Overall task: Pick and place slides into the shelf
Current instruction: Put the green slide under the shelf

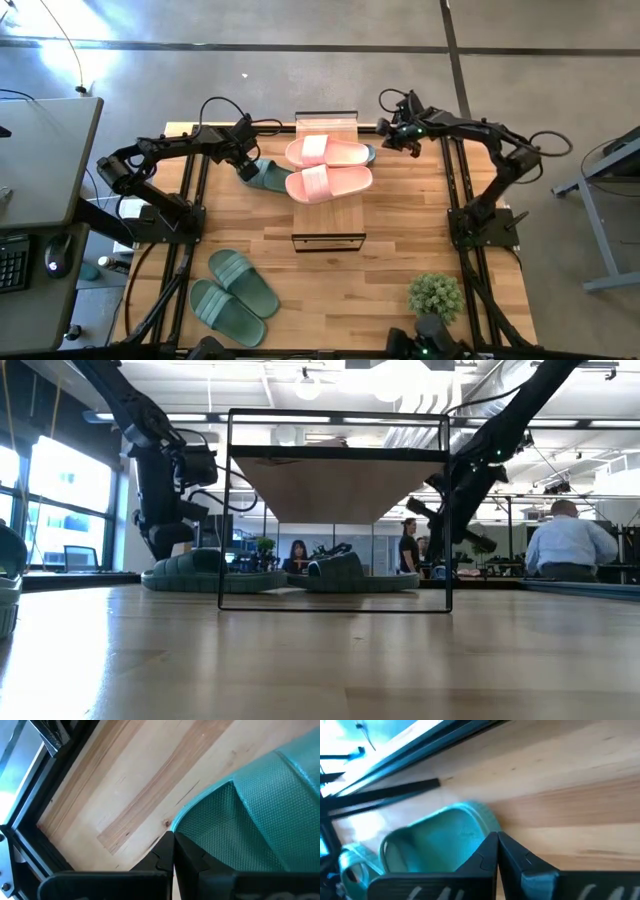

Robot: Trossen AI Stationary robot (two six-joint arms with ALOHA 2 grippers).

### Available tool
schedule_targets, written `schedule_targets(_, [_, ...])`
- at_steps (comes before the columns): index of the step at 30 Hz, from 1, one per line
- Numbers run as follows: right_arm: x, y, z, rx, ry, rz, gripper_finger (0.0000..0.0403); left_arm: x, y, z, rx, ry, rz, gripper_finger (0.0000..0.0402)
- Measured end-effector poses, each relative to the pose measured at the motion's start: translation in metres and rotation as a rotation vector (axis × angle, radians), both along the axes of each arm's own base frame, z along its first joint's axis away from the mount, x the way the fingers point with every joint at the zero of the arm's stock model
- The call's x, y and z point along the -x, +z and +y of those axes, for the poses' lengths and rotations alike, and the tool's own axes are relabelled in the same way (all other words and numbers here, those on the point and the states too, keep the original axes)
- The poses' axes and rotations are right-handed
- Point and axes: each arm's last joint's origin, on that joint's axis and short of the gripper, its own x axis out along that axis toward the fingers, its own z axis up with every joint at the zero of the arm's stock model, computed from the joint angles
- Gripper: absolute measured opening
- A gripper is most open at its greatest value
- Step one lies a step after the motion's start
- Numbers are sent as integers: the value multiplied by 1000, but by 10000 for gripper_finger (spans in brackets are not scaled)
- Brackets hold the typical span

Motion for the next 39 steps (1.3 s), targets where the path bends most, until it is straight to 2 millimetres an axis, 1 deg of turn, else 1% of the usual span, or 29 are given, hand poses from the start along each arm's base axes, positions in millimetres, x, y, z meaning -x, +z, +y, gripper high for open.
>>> schedule_targets(4, [-8,-14,0,-41,2,7,0,0,0,0,4,-3,0,0])
schedule_targets(8, [-15,-22,0,-42,5,6,0,0,0,0,7,-10,4,0])
schedule_targets(13, [-17,-29,0,-63,-5,12,0,0,0,-1,10,-11,1,0])
schedule_targets(30, [-41,-29,23,-102,56,12,0,0,0,-1,13,-16,2,0])
schedule_targets(35, [-45,-29,29,-115,74,24,0,1,-1,-2,24,-35,12,0])
schedule_targets(39, [-45,-30,31,-128,79,38,0,0,-1,-4,43,-70,29,0])
